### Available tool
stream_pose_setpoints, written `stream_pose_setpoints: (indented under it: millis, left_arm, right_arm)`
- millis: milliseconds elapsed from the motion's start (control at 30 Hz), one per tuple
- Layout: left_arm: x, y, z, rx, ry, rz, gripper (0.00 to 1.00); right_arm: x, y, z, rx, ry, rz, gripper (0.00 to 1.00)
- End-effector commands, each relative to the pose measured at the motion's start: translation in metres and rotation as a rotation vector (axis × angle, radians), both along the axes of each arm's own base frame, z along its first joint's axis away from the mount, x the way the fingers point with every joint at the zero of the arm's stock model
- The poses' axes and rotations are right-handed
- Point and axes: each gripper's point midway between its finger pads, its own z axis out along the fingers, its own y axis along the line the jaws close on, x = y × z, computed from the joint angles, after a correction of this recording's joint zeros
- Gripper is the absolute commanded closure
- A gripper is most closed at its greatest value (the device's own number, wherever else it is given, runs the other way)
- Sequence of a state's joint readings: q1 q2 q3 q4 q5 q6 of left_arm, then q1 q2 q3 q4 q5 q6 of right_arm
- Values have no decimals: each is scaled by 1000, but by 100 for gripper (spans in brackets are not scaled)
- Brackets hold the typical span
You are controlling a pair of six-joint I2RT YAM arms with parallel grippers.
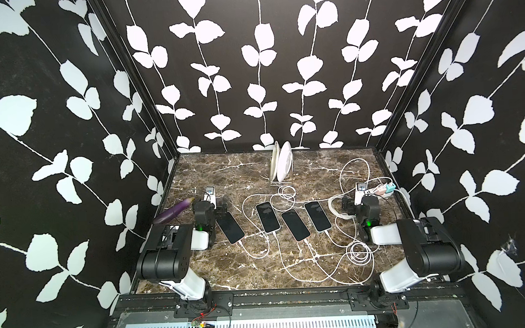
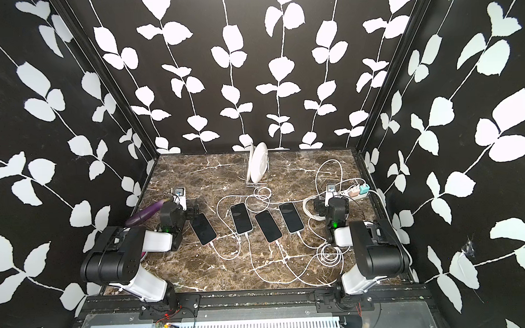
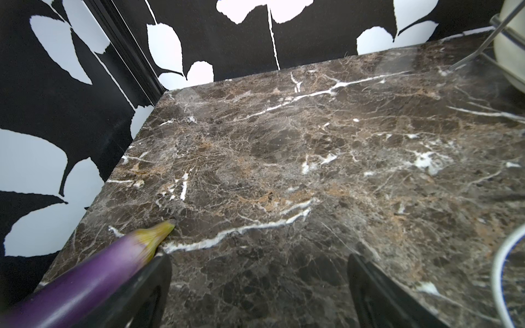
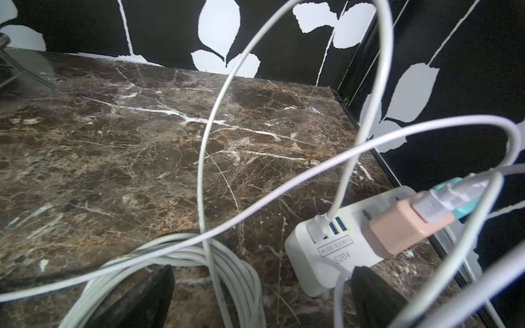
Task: Unplug the charging cable from the phone
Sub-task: Pick up the phone at the center of the board.
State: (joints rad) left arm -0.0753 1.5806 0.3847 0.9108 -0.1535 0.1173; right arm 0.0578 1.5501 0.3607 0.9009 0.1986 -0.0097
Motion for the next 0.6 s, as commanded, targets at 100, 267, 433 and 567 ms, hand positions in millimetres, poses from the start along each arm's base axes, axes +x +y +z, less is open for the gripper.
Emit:
stream_pose_setpoints:
  millis: [100,267,433,567]
  left_arm:
    - [17,39,98,12,18,256,3]
    - [-2,13,157,-346,59,259,22]
    - [-46,-79,144,-396,177,80,28]
    - [-94,-150,122,-344,232,-94,28]
  right_arm:
    - [-3,-32,101,68,-65,-230,0]
    - [-59,-45,157,415,-190,-421,0]
    - [-57,3,147,508,106,-301,5]
    - [-64,37,119,350,312,-279,2]
